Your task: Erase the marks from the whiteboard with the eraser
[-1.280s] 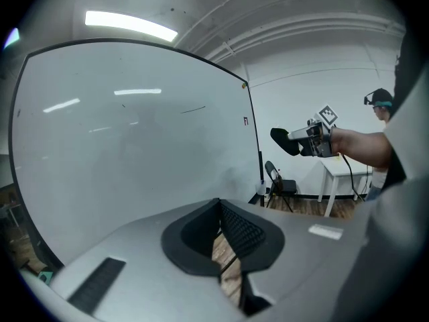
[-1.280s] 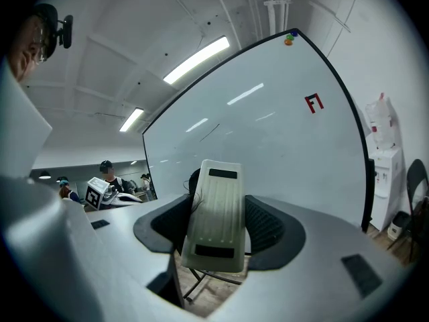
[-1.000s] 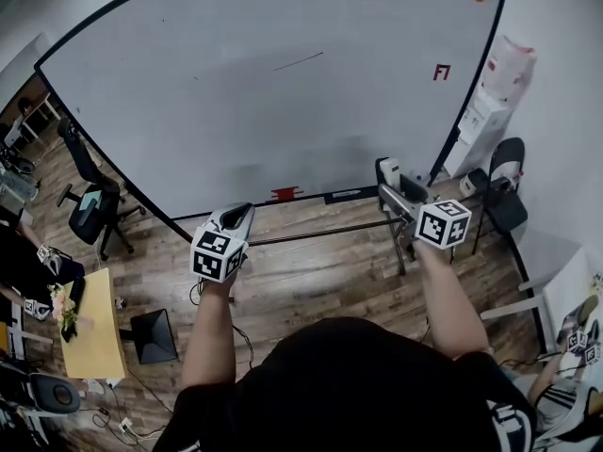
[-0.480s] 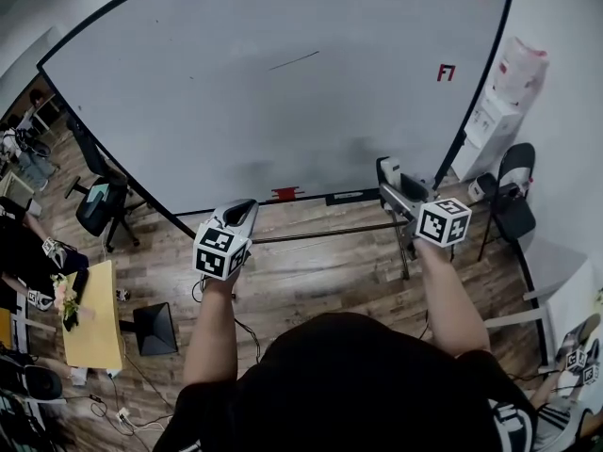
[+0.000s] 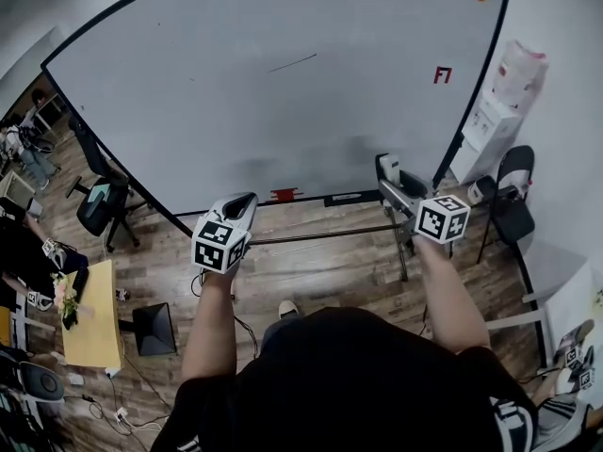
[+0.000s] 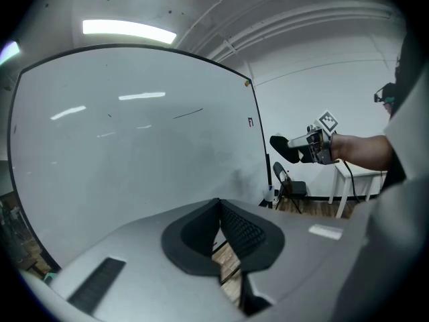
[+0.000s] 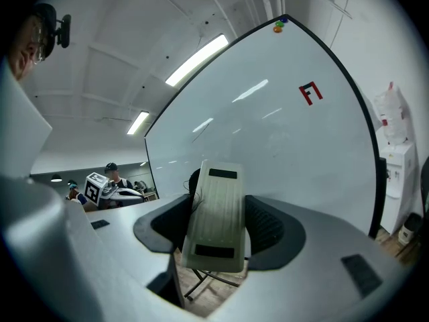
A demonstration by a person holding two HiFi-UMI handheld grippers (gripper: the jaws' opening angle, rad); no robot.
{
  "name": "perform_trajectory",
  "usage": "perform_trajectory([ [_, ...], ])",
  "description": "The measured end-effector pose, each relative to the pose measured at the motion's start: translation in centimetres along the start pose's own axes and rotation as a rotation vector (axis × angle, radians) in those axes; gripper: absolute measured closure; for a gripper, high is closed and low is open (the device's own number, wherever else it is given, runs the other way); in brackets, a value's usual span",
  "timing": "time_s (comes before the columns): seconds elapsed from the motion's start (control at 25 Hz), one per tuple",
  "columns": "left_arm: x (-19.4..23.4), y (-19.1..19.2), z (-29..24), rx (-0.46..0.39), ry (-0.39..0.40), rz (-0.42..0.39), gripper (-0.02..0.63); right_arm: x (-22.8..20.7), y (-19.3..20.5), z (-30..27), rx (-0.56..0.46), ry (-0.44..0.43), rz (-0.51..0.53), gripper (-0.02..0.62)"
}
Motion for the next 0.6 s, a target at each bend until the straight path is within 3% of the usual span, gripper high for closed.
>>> perform_trajectory([
  [0.6,3.5,-2.2,-3.4,-0.014,0.026,-0.033,0.595,-1.4,-2.0,-2.1,-0.003,0.050,-0.001,0.345],
])
Point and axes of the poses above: the fingertips, and each gripper's own axes: z backward along the fingers, x to its left, y out of its underside, the point moved 9 cm from there along z, backward along the fingers, and after that the axes turned 15 degrees about x, right-handed, at the moved point
